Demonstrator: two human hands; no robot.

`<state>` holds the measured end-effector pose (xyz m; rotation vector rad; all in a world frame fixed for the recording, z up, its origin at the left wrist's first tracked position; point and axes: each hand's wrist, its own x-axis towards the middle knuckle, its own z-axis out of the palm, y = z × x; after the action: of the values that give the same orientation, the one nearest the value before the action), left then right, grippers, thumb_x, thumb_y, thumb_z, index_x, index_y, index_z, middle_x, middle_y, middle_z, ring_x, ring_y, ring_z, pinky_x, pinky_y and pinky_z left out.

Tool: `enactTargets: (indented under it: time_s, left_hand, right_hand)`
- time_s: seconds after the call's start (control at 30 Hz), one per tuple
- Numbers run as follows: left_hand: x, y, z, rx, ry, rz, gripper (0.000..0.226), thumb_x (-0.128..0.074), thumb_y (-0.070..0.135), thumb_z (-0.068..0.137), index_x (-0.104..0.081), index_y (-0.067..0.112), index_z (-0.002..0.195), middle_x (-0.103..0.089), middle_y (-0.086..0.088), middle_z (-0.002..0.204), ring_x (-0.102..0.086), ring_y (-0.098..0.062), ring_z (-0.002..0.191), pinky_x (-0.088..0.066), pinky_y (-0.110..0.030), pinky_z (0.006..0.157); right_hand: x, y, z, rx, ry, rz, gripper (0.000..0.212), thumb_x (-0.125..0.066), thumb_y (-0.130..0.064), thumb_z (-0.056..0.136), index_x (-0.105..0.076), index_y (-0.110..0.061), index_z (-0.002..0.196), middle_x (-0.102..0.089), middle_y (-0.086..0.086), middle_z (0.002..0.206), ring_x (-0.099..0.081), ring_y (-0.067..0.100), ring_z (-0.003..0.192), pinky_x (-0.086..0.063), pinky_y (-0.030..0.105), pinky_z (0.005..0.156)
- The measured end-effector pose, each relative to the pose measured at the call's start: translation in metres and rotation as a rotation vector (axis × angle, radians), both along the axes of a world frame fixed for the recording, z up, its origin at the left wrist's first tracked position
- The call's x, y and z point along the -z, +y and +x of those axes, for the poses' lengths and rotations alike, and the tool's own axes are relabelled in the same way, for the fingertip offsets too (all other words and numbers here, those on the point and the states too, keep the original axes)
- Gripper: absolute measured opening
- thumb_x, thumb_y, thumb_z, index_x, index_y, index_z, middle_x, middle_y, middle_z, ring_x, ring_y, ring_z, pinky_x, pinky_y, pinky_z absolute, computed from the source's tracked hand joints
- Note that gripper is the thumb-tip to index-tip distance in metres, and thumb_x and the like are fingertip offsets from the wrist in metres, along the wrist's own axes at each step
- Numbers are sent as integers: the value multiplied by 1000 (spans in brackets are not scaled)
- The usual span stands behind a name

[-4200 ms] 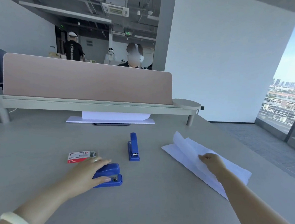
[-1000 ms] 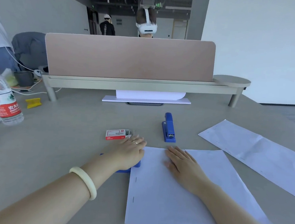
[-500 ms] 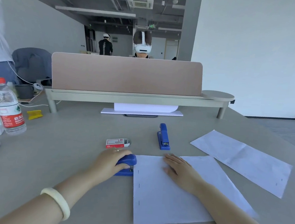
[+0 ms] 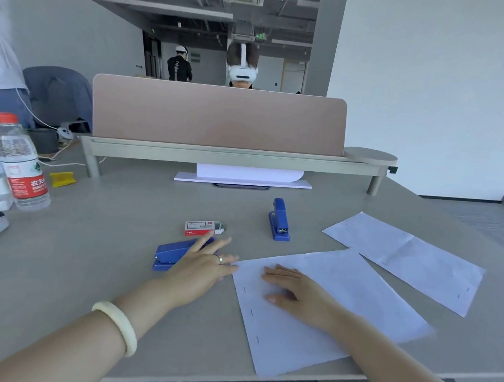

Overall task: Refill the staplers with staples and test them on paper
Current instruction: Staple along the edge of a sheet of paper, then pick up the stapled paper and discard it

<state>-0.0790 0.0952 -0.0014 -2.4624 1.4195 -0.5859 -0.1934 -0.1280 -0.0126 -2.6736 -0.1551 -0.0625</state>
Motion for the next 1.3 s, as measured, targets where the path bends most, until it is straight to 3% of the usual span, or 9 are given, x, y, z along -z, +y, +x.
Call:
enactTargets:
  time_s: [0.13, 0.27, 0.37, 0.63, 0.8, 0.93, 1.0, 1.07, 1.3]
  left_hand:
    - [10, 2, -2, 74, 92, -98, 53, -83, 9, 60, -67, 37, 102, -71, 19, 106, -62, -20, 115, -27, -49, 105]
    - [8, 0, -11, 97, 233, -230, 36, -63, 37, 81, -59, 36, 117, -63, 21, 122, -43, -8, 131, 2, -38, 114]
    - [11, -7, -17, 111, 448, -327, 59, -31, 58, 78, -56, 33, 125, -55, 19, 133, -26, -1, 138, 14, -27, 115]
    - [19, -13, -25, 144, 576, -427, 59, -34, 52, 74, -59, 31, 123, -53, 20, 134, -34, 7, 131, 2, -24, 118]
    - [17, -14, -30, 113, 675, -429, 59, -39, 52, 73, -51, 37, 129, -45, 25, 138, -28, 13, 132, 2, -18, 115]
    - [2, -18, -36, 31, 690, -630, 30, -47, 44, 83, -68, 36, 104, -66, 20, 114, -54, 5, 111, -32, -22, 109]
    - [-18, -21, -38, -8, 681, -718, 16, -53, 29, 88, -64, 39, 82, -66, 27, 82, -58, 8, 83, -46, -16, 82]
    - [-42, -22, -40, -19, 665, -727, 27, -57, 24, 88, -56, 36, 65, -57, 25, 63, -51, 4, 63, -36, -15, 59]
    - [-132, -22, -58, 9, 710, -717, 17, -64, 27, 83, -63, 25, 66, -61, 1, 70, -46, -14, 62, -37, -27, 62]
  right_hand:
    - [1, -5, -10, 31, -8, 86, 37, -56, -36, 91, -56, -34, 128, -44, -28, 139, -27, -13, 131, -16, 8, 107]
    - [1, -9, -11, 44, -3, 188, 31, -62, -34, 87, -64, -34, 118, -53, -27, 130, -36, -15, 126, -25, 12, 108]
    - [3, -11, -11, 49, 1, 244, 27, -64, -33, 86, -67, -32, 113, -57, -26, 125, -35, -27, 116, -26, 9, 105]
    - [2, -13, -10, 89, 21, 446, 10, -67, -22, 85, -73, -27, 92, -69, -18, 110, -44, -30, 106, -32, -5, 86]
    - [-6, -15, -11, 105, 41, 544, 13, -64, -20, 87, -75, -23, 94, -71, -14, 112, -53, -18, 110, -39, 4, 87]
    - [-22, -12, -14, 78, 92, 629, 19, -62, -17, 88, -74, -19, 103, -69, -14, 116, -53, -14, 113, -42, 11, 95]
    - [-39, -15, -20, 82, 88, 599, 24, -60, -27, 90, -69, -28, 112, -64, -21, 121, -52, -10, 117, -42, 11, 98]
    - [-63, -25, -29, 95, 81, 583, 32, -53, -47, 90, -64, -35, 118, -60, -24, 125, -46, -9, 124, -37, 13, 102]
    - [-161, -71, -64, 10, 36, 732, 84, -31, -87, 68, -66, -29, 117, -64, -8, 126, -57, 10, 121, -36, 40, 104]
